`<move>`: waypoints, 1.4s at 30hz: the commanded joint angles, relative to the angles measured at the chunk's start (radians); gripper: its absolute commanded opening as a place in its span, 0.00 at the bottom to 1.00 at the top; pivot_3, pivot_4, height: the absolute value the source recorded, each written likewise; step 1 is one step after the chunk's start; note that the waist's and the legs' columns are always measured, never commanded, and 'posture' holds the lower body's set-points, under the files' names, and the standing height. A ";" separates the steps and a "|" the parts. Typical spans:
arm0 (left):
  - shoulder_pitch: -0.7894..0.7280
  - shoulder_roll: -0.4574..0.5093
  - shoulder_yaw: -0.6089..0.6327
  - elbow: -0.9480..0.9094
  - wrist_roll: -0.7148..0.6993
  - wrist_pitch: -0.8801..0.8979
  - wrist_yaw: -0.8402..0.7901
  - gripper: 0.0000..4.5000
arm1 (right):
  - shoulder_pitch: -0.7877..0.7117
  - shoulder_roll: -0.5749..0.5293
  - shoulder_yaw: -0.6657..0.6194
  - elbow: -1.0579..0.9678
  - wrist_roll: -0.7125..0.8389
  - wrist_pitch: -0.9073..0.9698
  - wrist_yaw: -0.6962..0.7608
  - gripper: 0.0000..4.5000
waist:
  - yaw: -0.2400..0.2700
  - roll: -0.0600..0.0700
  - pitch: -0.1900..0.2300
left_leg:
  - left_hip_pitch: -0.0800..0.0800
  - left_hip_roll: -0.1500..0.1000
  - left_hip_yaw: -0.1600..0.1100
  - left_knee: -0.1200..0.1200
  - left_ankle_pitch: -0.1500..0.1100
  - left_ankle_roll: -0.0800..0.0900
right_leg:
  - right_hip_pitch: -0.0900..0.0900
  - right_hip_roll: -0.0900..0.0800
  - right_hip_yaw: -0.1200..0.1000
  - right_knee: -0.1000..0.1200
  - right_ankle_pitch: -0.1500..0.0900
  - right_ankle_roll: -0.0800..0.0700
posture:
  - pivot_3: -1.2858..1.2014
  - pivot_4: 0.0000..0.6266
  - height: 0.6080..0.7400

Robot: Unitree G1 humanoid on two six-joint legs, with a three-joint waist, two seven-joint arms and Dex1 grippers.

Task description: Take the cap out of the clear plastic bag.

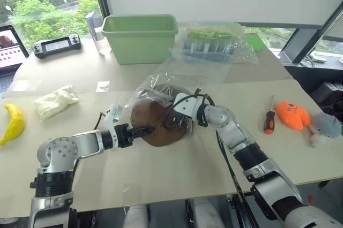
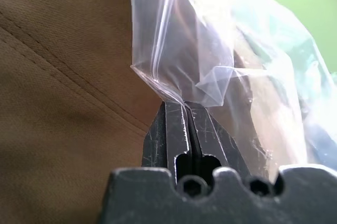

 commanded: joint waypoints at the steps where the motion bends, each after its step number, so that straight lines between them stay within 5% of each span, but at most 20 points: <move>1: 0.031 -0.005 0.000 -0.124 -0.072 0.062 0.010 0.21 | -0.008 0.004 -0.023 -0.027 0.002 -0.002 -0.010 0.00 | 0.000 0.000 0.000 | 0.000 0.000 0.000 0.000 0.000 0.000 | 0.000 0.000 0.000 0.000 0.000 0.000 | 0.52 0.24 0.98; 4: 0.062 0.013 -0.006 -0.211 -0.136 0.112 0.015 0.01 | -0.010 0.007 -0.021 -0.020 0.001 -0.006 -0.011 0.00 | 0.001 0.000 0.000 | 0.000 0.000 0.000 0.000 0.000 0.000 | 0.000 -0.001 0.000 -0.001 0.000 0.000 | 0.52 0.24 0.98; 11: 0.223 0.264 -0.048 -0.409 -0.072 0.070 -0.109 0.01 | -0.016 0.016 -0.015 0.003 -0.005 -0.021 -0.016 0.00 | -0.008 0.000 0.000 | 0.003 0.001 0.001 -0.003 0.000 0.000 | 0.000 0.001 0.001 0.000 -0.001 -0.002 | 0.52 0.24 0.98; 15: 0.359 0.491 -0.003 -0.505 -0.007 -0.039 -0.342 0.01 | -0.025 0.024 -0.012 0.028 -0.006 -0.035 -0.015 0.00 | -0.012 -0.001 0.000 | 0.004 0.002 0.000 -0.004 0.000 0.000 | -0.001 0.002 0.001 0.001 -0.006 -0.010 | 0.52 0.24 0.98; 21: 0.501 0.698 0.245 -0.453 0.062 -0.200 -0.660 0.01 | -0.055 0.033 -0.005 0.094 -0.009 -0.083 -0.009 0.00 | -0.020 0.000 0.000 | 0.003 0.003 0.001 -0.006 0.000 0.000 | -0.004 0.002 0.000 0.004 -0.009 -0.014 | 0.52 0.24 0.98; 27: 0.371 0.663 0.516 -0.371 -0.279 -0.145 -0.713 0.01 | -0.090 0.038 -0.008 0.164 -0.010 -0.132 -0.005 0.00 | -0.019 0.000 0.001 | 0.001 0.003 0.001 -0.005 0.000 0.000 | -0.005 0.002 -0.001 0.003 -0.009 -0.013 | 0.52 0.24 0.98; 30: 0.268 0.643 0.587 -0.246 -0.552 -0.177 -0.620 0.01 | -0.113 0.041 -0.009 0.191 -0.007 -0.152 0.002 0.00 | -0.022 0.000 0.001 | 0.001 0.003 0.001 -0.005 0.000 0.000 | -0.004 0.002 -0.001 0.003 -0.009 -0.012 | 0.52 0.24 0.98; 35: 0.144 0.598 0.598 -0.139 -0.789 -0.284 -0.439 0.01 | -0.137 0.044 -0.011 0.218 -0.004 -0.172 0.007 0.00 | -0.022 0.000 0.001 | 0.002 0.003 0.000 -0.005 0.000 0.000 | -0.004 0.002 -0.001 0.004 -0.006 -0.007 | 0.52 0.24 0.98; 39: -0.020 0.483 0.463 -0.069 -0.683 -0.456 -0.124 0.01 | -0.137 0.044 -0.012 0.218 -0.004 -0.176 0.009 0.00 | -0.015 0.000 0.001 | 0.003 0.003 0.000 -0.004 0.000 0.000 | -0.002 0.002 -0.001 0.005 -0.005 -0.006 | 0.52 0.24 0.98; 42: -0.173 0.289 0.312 0.092 -0.543 -0.576 0.380 0.01 | -0.128 0.040 -0.016 0.205 -0.003 -0.171 0.012 0.00 | 0.004 0.000 0.001 | 0.007 0.002 -0.001 -0.002 0.000 0.000 | 0.001 0.002 0.000 0.009 -0.005 -0.006 | 0.52 0.24 0.98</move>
